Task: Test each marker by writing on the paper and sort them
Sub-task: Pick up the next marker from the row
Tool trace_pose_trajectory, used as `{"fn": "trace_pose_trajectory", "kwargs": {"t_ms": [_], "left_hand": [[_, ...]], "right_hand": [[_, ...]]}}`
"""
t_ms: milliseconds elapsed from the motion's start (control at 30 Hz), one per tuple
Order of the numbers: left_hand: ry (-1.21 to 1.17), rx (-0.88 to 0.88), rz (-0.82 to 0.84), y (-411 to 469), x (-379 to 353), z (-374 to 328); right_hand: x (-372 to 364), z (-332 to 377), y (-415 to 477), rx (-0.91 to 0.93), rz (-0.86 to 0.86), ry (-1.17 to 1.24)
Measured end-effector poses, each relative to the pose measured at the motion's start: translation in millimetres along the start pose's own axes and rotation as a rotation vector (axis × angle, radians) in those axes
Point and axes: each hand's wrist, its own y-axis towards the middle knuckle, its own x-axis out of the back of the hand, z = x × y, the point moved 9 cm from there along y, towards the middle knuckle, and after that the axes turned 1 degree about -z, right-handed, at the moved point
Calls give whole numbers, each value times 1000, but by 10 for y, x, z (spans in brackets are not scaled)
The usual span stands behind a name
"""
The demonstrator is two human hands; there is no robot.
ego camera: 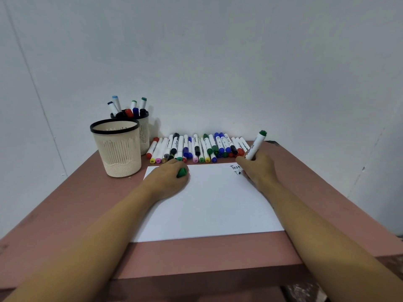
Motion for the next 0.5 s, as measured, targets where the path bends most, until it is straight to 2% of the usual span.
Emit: {"fn": "trace_pose_trajectory", "kwargs": {"t_ms": [267,500], "left_hand": [[2,-2,2,3,-7,-5],[3,4,-1,9,-15,26]], "right_hand": [[-2,21,-3,15,21,6],[66,0,-12,-8,-52,14]]}}
